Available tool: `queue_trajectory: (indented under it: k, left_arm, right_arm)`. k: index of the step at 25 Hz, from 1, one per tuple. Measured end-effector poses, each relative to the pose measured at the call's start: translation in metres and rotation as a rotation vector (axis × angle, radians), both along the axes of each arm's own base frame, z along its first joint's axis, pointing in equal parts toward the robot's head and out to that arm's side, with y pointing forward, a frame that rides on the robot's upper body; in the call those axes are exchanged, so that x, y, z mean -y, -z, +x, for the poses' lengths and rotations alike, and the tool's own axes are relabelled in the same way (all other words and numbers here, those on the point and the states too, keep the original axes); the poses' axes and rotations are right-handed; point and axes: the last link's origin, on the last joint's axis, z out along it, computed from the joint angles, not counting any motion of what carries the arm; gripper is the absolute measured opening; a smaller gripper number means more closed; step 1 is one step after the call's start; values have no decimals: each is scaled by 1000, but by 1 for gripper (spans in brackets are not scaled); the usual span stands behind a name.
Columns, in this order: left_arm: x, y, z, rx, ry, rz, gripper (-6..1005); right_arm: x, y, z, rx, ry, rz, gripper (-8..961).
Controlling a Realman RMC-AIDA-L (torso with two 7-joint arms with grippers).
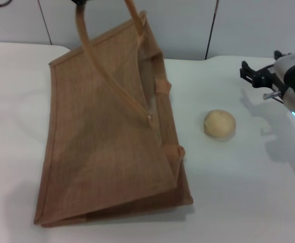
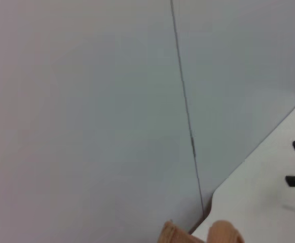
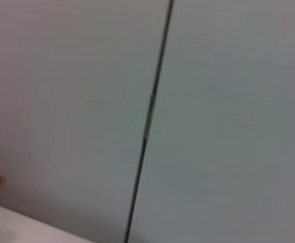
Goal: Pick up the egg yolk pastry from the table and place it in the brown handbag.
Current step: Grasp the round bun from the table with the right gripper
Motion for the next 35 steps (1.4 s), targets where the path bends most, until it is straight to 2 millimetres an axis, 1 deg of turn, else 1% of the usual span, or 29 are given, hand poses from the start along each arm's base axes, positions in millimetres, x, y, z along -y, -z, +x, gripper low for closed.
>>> queue_trajectory:
  k: [5,10,14,19,24,27,35]
  left_arm:
    - [13,-9,13,-24,30,1,120]
    - [21,-13,15,-37,35,-5,120]
    - [26,-19,17,-46,42,-3,120]
    - [31,-27,16,-52,38,10,120]
    - [35,-36,15,-55,38,37,121]
    - [39,-40,15,-61,39,46,121]
    - [42,-44,17,-78,46,48,121]
  right_arm:
    - [2,-15,-18,-19,-22,-77,892]
    - [9,-39,-33,10,-58,-138,892]
    - [17,-55,-41,14,-83,-189,893]
    - [24,-56,-42,57,-91,-294,894]
    - [31,-56,-43,135,-43,-432,896]
    - [36,-56,-45,192,-14,-483,897]
    - [50,-44,-52,239,5,-639,899]
